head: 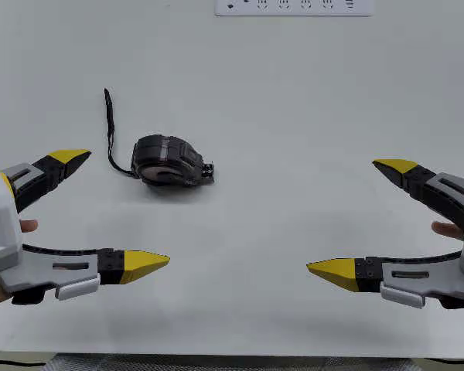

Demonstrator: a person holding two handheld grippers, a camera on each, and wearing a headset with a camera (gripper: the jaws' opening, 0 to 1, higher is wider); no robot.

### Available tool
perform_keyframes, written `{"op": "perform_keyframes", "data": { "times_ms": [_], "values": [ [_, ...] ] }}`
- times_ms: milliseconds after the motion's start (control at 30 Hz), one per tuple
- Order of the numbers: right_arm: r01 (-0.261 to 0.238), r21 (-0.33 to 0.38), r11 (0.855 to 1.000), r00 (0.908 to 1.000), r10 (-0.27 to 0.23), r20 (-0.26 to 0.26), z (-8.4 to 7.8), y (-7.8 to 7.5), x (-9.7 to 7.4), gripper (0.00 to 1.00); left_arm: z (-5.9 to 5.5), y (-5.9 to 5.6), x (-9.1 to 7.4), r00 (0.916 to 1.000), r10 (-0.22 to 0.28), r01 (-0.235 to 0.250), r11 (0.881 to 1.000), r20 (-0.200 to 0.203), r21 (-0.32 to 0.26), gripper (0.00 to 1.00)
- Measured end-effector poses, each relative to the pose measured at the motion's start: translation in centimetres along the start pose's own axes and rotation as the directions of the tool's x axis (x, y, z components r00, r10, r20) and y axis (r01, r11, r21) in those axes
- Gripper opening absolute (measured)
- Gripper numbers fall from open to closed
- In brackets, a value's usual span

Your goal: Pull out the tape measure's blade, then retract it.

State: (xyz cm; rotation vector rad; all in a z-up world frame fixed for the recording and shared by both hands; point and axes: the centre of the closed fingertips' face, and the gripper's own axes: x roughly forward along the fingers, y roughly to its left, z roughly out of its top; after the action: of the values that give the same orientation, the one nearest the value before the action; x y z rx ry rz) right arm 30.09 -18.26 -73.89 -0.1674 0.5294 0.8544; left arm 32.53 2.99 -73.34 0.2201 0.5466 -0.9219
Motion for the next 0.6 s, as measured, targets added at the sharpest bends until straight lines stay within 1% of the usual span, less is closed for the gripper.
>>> {"op": "perform_keyframes", "data": {
  "times_ms": [333, 600],
  "values": [
    [0.003, -0.004, 1.000, 1.0000, -0.003, 0.000, 0.07, -0.14, 0.06, 0.99, -0.01, -0.02, 0.04, 0.9999, -0.003, 0.003, 1.000, -0.011, 0.013, 1.00],
    [-0.008, -0.021, 1.000, 0.9999, 0.007, -0.015, -0.17, -0.02, 0.05, 0.98, 0.15, -0.14, 0.17, 0.9997, -0.017, 0.018, 0.999, -0.017, 0.031, 1.00]
  ]
}}
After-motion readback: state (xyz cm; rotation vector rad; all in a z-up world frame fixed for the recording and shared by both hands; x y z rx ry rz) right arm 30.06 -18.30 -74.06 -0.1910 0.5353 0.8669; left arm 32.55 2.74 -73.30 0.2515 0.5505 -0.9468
